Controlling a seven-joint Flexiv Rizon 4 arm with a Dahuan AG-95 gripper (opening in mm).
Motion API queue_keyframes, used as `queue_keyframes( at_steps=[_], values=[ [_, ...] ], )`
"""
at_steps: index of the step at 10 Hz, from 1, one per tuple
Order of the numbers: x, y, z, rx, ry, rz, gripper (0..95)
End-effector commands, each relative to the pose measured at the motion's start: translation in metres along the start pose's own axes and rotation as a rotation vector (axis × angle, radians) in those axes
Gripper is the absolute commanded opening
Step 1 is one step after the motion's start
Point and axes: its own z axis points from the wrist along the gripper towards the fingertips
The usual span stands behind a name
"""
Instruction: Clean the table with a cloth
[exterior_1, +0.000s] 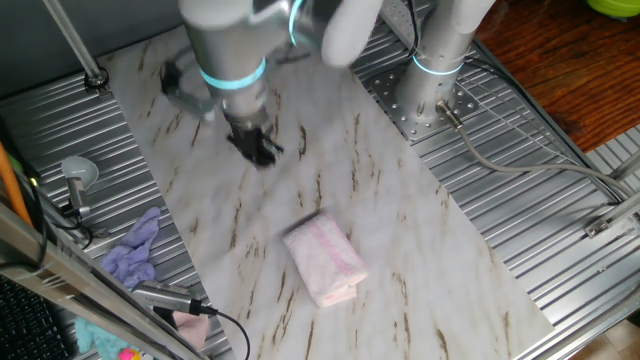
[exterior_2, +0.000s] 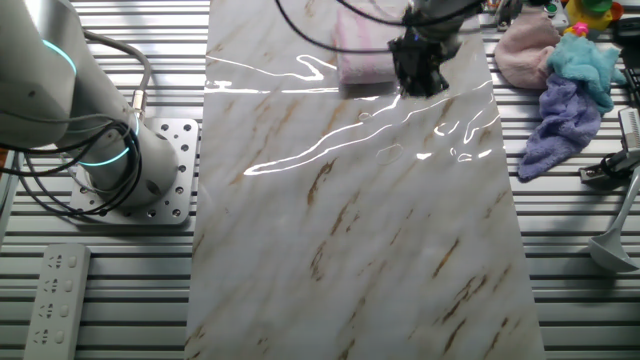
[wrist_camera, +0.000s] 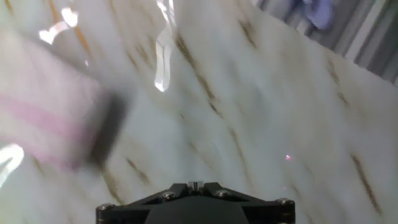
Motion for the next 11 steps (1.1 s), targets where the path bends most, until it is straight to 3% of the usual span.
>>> queue_keyframes(
  at_steps=[1, 3, 5, 7, 11],
  values=[
    [-0.006, 0.007, 0.005, 0.013, -0.006, -0.041, 0.0],
    [-0.006, 0.007, 0.005, 0.006, -0.007, -0.064, 0.0],
    [-0.006, 0.007, 0.005, -0.010, 0.017, -0.089, 0.0],
    [-0.007, 0.014, 0.010, -0.032, 0.010, -0.089, 38.0],
    [-0.028, 0.083, 0.040, -0.026, -0.008, 0.019, 38.0]
  ],
)
